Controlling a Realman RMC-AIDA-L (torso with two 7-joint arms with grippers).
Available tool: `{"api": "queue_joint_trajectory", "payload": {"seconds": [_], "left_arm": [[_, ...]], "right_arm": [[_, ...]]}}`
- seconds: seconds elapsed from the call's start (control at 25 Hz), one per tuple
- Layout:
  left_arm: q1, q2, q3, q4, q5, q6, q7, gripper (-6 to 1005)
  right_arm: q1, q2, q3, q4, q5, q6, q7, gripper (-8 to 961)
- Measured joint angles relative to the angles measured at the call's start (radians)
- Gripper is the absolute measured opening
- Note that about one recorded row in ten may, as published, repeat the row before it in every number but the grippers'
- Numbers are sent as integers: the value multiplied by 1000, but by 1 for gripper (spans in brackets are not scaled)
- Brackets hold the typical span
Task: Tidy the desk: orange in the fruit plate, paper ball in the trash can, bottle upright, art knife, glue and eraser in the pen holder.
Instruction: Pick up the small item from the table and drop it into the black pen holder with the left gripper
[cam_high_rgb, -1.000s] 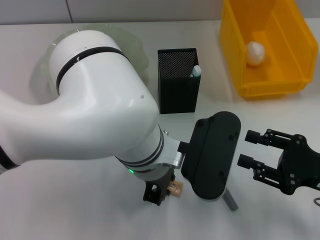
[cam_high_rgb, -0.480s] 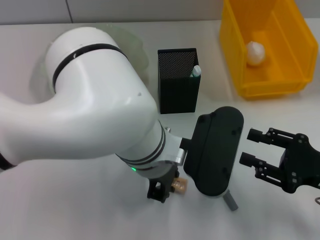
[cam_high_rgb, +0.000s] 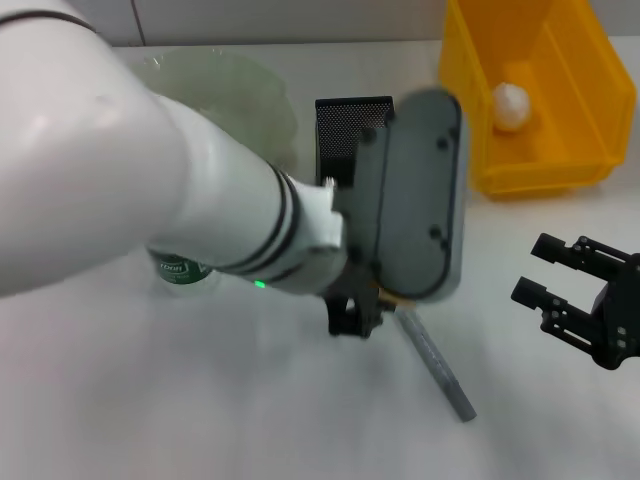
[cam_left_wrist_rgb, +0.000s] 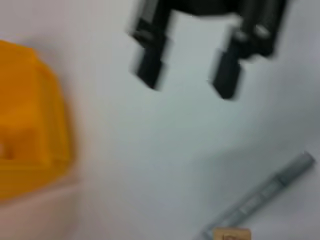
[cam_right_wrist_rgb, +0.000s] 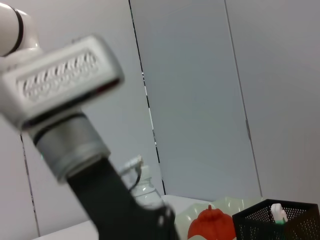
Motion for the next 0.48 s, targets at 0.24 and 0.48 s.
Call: {"api": "queue_joint_trajectory", "payload": {"seconds": [0.24, 0.48], "left_arm": [[74, 2, -111, 66, -41, -36, 62, 265], [91, 4, -223, 56, -140, -122, 78, 265]], "right_arm": [[1, 0, -5, 0, -1, 1, -2, 569], [4, 1, -8, 0, -3, 0, -2, 569]]}}
